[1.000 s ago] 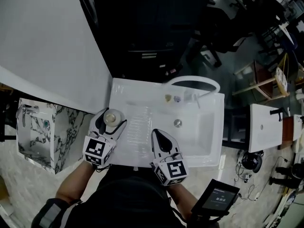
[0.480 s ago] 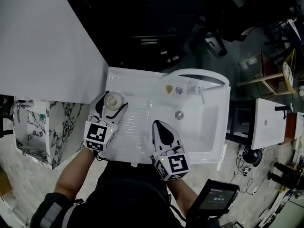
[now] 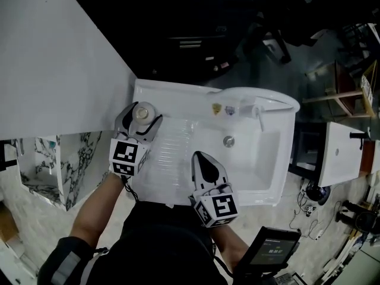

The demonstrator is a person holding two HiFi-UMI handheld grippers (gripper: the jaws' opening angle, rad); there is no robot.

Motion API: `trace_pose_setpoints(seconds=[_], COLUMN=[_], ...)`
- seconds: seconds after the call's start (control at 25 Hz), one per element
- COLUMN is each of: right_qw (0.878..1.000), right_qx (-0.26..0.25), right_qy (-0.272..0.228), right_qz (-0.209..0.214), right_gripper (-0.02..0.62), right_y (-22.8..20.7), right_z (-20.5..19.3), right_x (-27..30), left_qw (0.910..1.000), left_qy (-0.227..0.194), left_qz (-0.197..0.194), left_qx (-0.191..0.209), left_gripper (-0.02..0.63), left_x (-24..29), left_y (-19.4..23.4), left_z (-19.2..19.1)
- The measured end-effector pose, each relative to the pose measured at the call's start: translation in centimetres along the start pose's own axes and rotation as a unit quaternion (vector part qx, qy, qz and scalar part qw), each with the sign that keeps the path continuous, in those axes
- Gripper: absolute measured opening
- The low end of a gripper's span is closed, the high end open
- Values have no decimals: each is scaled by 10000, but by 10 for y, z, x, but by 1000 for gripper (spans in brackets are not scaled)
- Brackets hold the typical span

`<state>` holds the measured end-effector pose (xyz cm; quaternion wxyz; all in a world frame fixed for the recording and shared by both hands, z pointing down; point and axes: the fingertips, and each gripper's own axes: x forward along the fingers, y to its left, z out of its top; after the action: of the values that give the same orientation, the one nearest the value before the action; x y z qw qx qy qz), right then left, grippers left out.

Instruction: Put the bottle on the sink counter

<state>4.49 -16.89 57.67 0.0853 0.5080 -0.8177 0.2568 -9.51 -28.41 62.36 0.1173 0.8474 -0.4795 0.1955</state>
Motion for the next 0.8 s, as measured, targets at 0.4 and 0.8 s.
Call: trace_pose_setpoints(seconds=[0.4, 0.8], right_qw=[9997, 9991], right_qx=[137, 193], right_qy=[120, 203], right_qz=[-160, -317], right_gripper=[-5, -5], right_y=[-14, -29], right_z=[-12, -17], right_x=[-1, -5], left_qw=[9999, 9993], left_qy=[170, 370], left_qz=[11, 31], left_qx=[8, 54], left_gripper=[336, 336], left_x=[37, 69], left_y=[3, 7], left_z=[-15, -28])
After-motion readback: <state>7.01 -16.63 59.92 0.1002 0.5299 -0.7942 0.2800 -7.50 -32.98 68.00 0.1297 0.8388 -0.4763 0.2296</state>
